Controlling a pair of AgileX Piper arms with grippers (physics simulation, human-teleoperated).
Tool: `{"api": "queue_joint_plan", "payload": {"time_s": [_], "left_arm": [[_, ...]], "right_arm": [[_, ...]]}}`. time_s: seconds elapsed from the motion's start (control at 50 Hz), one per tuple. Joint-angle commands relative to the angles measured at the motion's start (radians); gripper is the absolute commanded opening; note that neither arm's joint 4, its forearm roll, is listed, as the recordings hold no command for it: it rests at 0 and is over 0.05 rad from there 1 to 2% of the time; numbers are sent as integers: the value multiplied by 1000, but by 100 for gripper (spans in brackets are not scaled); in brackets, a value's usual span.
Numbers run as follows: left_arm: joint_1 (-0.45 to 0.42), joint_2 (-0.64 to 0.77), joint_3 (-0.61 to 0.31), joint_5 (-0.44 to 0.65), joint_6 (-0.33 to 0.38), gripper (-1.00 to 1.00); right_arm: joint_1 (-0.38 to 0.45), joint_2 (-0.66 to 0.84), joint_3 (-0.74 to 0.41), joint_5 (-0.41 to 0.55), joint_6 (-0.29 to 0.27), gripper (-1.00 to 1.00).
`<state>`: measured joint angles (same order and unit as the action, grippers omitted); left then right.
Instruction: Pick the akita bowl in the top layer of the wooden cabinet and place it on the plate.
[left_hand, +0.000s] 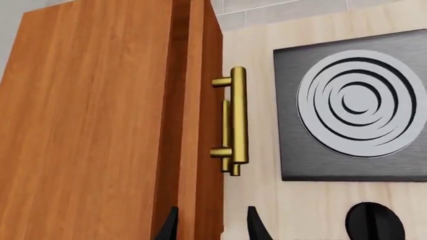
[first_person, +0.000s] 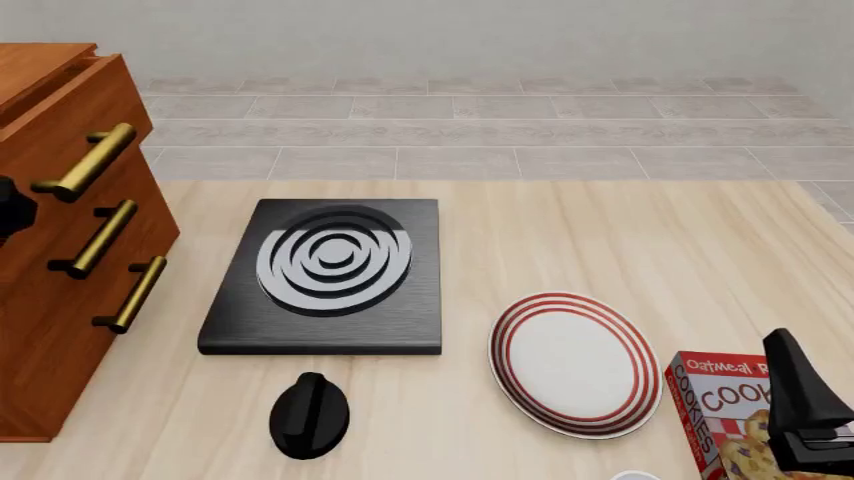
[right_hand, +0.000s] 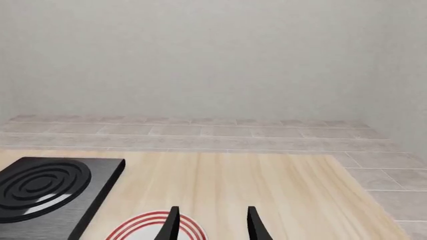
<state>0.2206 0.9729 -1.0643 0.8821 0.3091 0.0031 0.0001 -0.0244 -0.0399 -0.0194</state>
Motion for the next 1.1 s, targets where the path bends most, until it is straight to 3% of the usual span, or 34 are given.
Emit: {"api": "queue_joint_plan", "payload": {"time_s": [0.02,1.1], "left_arm": [[-59,23,25,37,-18,100],[-248,65,-42,63,-75,100]], "right_arm": [[-2,0,1,-1,3,100],[-1,0,-3,-1,8,100]]}}
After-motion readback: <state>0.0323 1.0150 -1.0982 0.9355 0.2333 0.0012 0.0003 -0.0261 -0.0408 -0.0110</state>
